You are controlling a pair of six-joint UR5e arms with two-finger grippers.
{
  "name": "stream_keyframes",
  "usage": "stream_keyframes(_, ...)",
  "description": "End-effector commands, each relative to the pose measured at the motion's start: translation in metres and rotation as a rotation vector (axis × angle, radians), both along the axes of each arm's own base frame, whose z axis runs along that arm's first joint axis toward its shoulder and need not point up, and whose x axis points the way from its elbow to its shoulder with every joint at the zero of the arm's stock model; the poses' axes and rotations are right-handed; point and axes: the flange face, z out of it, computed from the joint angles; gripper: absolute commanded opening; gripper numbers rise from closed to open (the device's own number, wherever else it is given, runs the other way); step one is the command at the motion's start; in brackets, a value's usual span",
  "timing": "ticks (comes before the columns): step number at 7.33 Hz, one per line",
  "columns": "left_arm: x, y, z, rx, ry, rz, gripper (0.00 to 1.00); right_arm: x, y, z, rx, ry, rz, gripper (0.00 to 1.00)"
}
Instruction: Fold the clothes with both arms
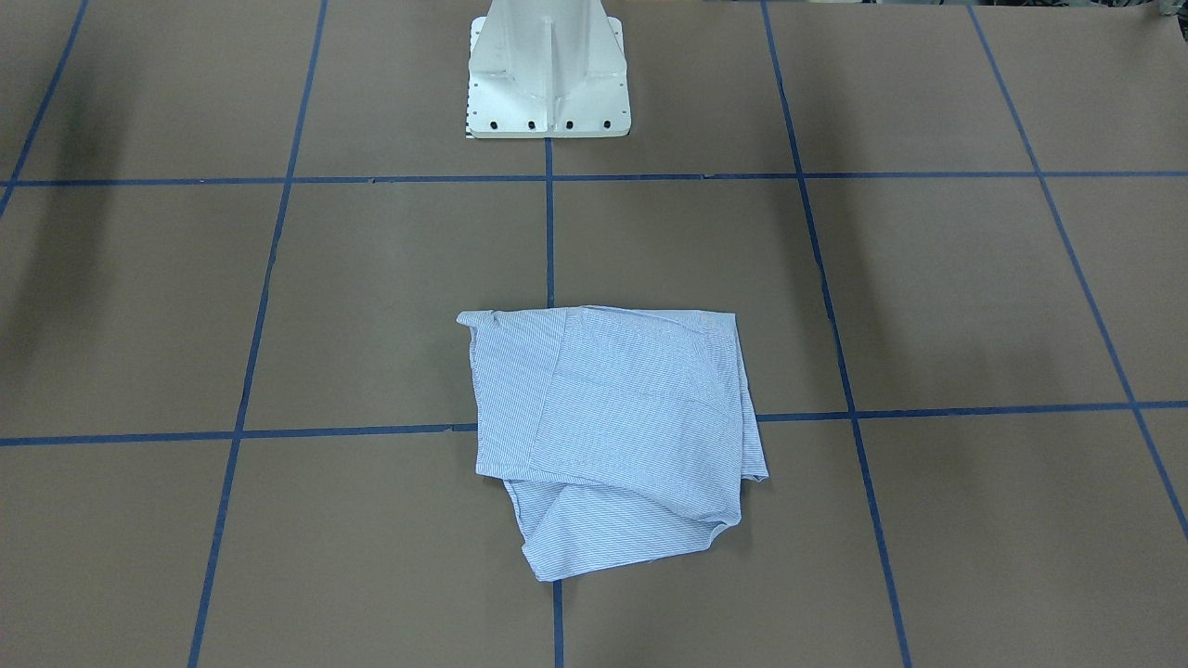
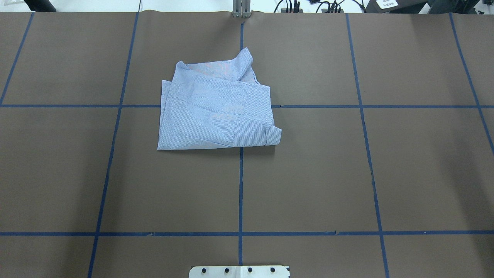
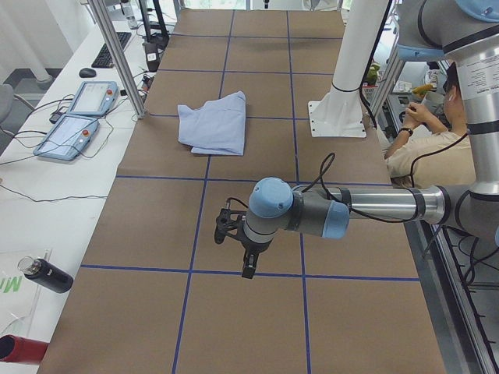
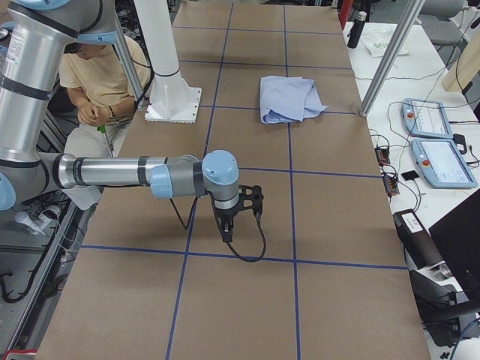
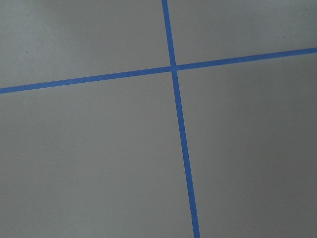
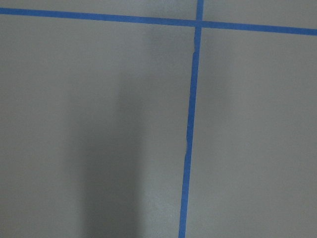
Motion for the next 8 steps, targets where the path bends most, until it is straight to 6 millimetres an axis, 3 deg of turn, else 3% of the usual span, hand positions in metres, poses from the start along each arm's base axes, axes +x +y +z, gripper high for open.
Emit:
stream_keyframes(1,0.0001,0.0004,0.0010,-0.003,0.000,0.000,1.00,0.0090,0.0012,0.0004,0.000,-0.002,0.024,1.00)
stream_keyframes(8,0.0002,0.0032,0.0089,-0.020,0.001,0.000,1.00,0.0096,0.0027,0.0035,-0.008,0.006,0.028,1.00)
